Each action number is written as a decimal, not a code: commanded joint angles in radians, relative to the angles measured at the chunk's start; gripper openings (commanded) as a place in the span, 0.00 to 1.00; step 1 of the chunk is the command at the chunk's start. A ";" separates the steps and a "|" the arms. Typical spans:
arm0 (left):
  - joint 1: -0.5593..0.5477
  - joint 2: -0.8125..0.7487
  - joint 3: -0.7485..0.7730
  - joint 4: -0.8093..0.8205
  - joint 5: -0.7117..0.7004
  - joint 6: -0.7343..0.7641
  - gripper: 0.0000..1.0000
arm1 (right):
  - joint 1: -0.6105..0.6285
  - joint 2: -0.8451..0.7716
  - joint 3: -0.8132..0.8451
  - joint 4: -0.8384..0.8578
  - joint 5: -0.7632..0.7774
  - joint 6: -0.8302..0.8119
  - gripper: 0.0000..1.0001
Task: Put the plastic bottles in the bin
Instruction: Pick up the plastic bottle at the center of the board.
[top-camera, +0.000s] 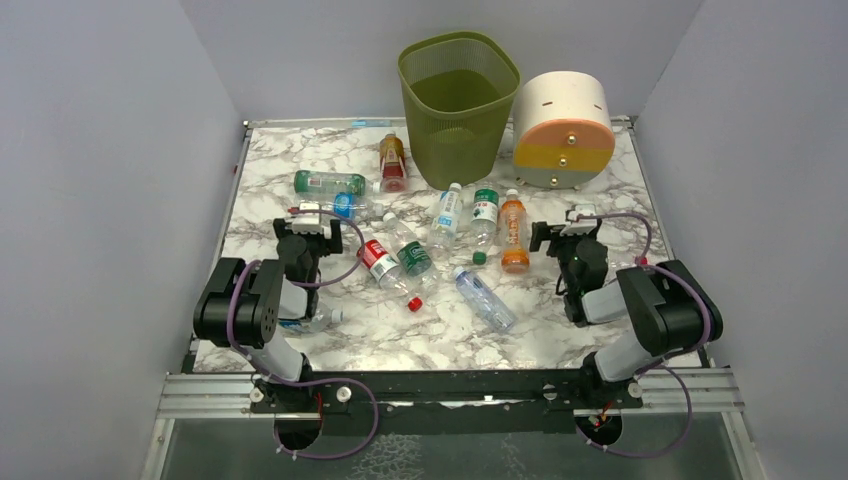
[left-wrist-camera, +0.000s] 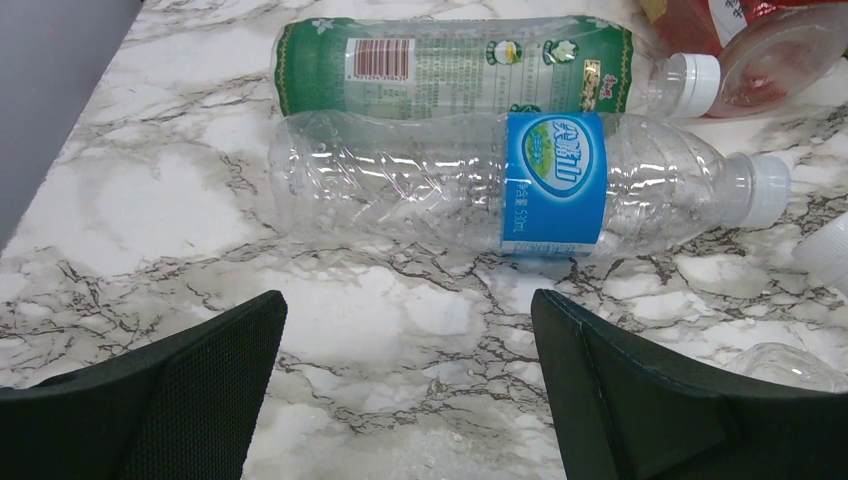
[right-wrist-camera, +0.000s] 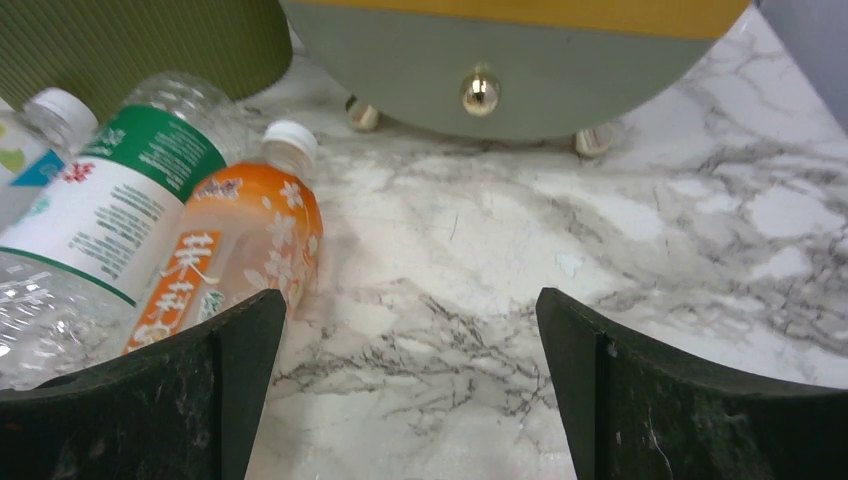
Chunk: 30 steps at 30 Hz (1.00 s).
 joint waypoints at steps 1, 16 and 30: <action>-0.004 -0.086 0.022 -0.062 -0.043 -0.022 0.99 | 0.000 -0.104 0.003 -0.051 -0.063 -0.034 0.99; -0.082 -0.459 0.218 -0.607 -0.036 -0.146 0.99 | 0.000 -0.542 0.153 -0.590 -0.234 0.050 0.99; -0.085 -0.580 0.432 -0.842 0.348 -0.469 0.99 | 0.001 -0.592 0.587 -1.271 -0.639 0.180 0.99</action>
